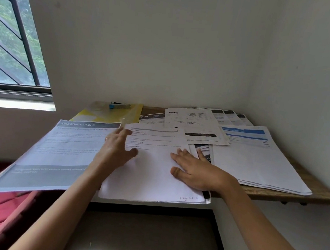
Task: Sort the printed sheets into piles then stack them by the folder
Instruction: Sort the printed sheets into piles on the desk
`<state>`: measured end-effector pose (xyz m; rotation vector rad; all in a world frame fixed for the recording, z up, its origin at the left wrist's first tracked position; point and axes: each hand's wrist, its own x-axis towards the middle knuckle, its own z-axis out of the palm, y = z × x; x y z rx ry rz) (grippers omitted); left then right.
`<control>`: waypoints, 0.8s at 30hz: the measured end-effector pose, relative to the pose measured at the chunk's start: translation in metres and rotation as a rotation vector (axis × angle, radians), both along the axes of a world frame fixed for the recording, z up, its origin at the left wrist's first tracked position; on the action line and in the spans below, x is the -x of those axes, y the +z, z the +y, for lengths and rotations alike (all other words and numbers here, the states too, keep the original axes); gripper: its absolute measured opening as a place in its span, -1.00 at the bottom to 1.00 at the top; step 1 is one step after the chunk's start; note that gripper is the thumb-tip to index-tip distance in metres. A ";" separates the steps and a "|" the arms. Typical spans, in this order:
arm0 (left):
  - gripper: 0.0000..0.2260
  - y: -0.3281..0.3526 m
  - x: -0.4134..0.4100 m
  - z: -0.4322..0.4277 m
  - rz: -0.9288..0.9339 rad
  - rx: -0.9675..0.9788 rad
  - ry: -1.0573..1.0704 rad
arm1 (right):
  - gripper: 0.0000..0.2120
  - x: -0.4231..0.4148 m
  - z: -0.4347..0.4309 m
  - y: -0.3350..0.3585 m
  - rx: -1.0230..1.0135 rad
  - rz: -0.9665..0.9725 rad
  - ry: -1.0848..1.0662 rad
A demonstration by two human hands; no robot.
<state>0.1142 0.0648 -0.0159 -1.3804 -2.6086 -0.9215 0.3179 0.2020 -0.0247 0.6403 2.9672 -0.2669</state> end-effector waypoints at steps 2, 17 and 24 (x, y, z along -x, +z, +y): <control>-0.49 -0.002 -0.001 0.002 0.104 0.061 -0.139 | -0.41 -0.001 0.000 -0.001 0.006 -0.009 0.001; -0.48 -0.022 -0.005 0.018 0.148 0.454 -0.314 | -0.50 -0.005 0.060 0.031 0.052 0.363 -0.223; -0.48 -0.023 -0.006 0.018 0.155 0.449 -0.303 | -0.46 0.014 0.098 0.002 -0.026 0.367 -0.662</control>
